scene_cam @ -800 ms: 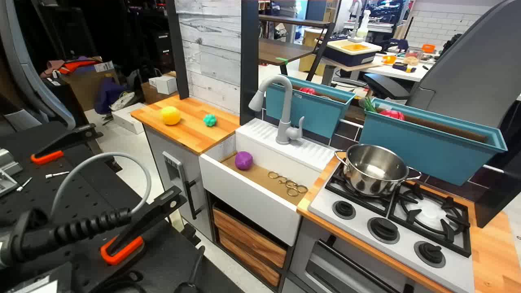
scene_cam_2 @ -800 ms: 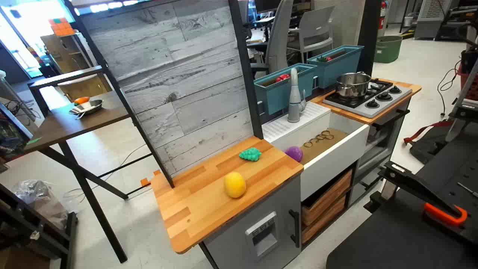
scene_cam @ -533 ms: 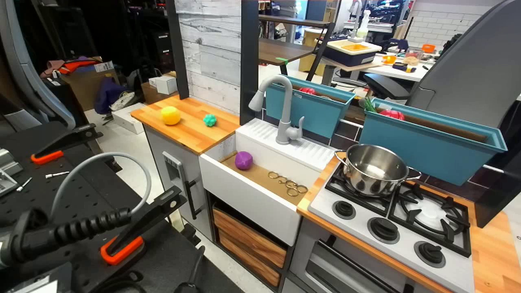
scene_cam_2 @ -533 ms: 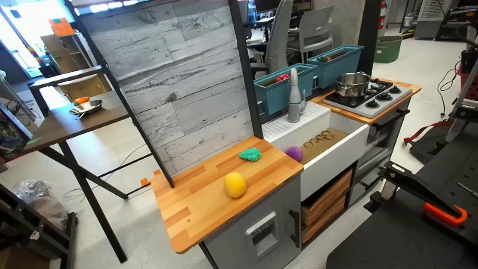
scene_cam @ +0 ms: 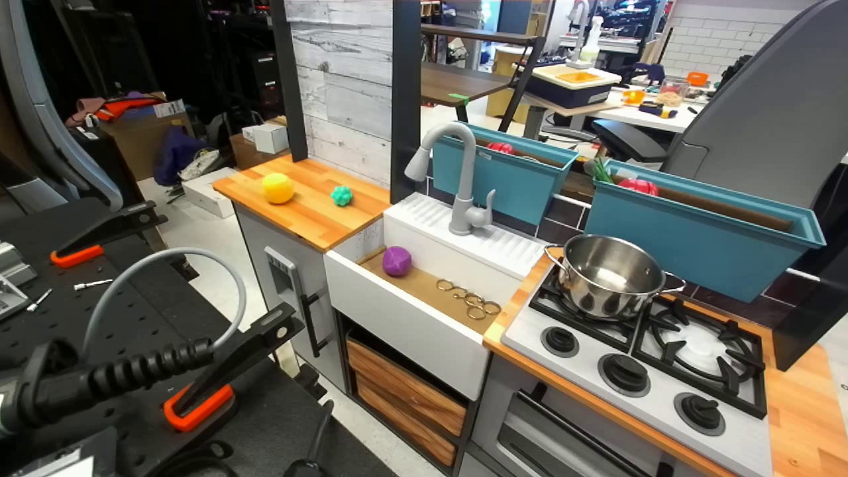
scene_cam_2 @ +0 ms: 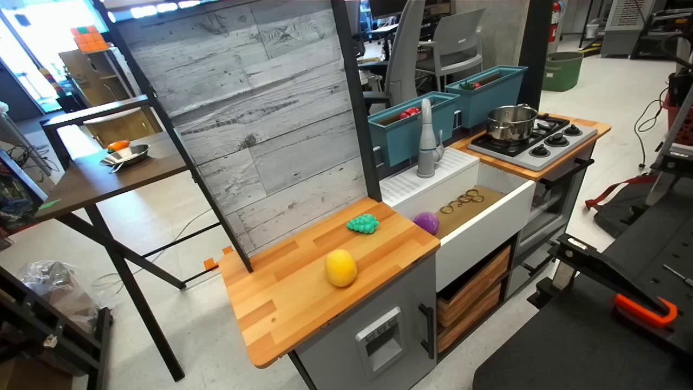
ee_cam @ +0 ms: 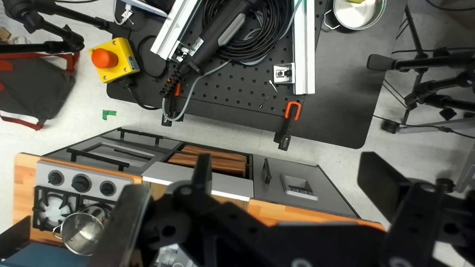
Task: Move the orange plushie away from you
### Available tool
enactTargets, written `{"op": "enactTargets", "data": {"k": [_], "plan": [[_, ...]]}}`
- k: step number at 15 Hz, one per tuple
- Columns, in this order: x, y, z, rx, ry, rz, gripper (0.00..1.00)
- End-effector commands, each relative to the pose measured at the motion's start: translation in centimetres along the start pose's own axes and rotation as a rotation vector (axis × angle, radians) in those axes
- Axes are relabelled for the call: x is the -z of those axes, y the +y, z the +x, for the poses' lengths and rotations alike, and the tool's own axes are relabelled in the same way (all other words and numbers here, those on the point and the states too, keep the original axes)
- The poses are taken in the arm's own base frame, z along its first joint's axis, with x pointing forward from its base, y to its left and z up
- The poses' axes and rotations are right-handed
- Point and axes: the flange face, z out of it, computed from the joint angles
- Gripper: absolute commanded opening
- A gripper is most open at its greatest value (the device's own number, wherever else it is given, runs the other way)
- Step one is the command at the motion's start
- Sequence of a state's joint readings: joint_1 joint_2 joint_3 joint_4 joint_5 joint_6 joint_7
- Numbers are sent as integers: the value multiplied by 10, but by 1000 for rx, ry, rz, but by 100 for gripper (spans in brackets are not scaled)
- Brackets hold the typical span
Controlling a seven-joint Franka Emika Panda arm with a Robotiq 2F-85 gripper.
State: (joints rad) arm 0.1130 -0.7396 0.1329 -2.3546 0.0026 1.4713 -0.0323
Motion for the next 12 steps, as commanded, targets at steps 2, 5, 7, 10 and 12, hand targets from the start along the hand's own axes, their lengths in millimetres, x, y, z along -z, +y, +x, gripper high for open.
{"op": "enactTargets", "data": {"k": [2,5,7,10,12], "plan": [[-17,-6,18,-19,16,17,100],[-51,-24,54,-33,36,10,100],[-81,-47,85,-58,72,13,100],[-133,-83,131,-99,117,25,100],[-169,-104,160,-130,116,24,100]]}}
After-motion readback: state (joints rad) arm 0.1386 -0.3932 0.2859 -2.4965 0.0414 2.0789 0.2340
